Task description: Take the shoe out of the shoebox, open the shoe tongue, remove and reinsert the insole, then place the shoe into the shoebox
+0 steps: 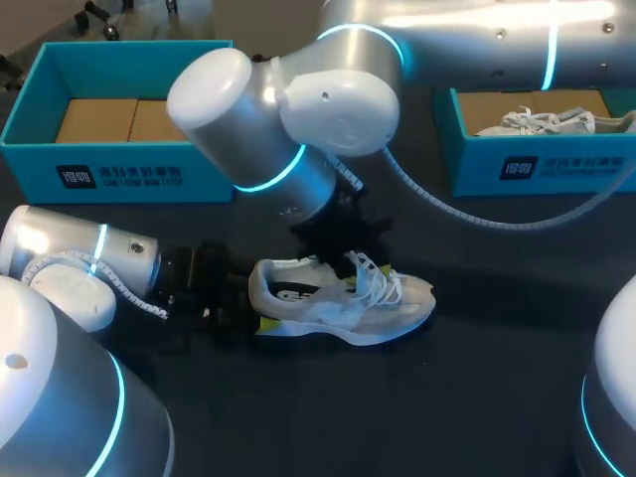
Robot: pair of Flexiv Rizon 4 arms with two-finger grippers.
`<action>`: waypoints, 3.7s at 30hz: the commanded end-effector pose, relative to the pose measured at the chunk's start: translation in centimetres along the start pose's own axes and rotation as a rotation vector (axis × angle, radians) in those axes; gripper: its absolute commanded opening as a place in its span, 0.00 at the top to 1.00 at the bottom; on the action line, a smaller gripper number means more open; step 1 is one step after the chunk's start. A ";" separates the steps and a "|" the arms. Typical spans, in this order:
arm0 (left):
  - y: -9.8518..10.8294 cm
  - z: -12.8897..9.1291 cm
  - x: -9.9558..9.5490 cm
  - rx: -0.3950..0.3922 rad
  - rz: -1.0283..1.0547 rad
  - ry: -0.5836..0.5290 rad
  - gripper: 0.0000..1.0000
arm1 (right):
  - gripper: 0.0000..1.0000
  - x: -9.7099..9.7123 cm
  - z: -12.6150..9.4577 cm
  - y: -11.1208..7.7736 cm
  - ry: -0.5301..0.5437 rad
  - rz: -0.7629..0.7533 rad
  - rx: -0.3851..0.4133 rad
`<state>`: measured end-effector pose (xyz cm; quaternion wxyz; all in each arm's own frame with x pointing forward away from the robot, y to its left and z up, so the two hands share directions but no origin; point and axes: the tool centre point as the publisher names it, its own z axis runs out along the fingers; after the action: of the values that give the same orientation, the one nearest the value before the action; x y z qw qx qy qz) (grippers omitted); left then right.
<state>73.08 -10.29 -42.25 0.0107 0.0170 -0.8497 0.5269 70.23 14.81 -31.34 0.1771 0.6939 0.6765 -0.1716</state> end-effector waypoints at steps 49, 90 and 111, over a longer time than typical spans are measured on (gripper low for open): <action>0.0 0.1 0.0 -0.004 -0.001 0.003 1.00 | 0.58 -3.5 8.7 -0.6 0.174 0.723 0.089; 0.0 0.1 0.0 -0.004 -0.001 0.003 1.00 | 0.00 -6.1 0.3 2.1 0.127 0.613 -0.054; 0.0 0.1 0.0 -0.004 -0.001 0.003 1.00 | 0.78 -2.1 -7.3 4.9 0.258 -0.019 -0.302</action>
<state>73.06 -10.37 -42.26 0.0111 0.0171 -0.8499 0.5266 74.72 15.68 -23.90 0.1914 0.6949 0.6926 0.0270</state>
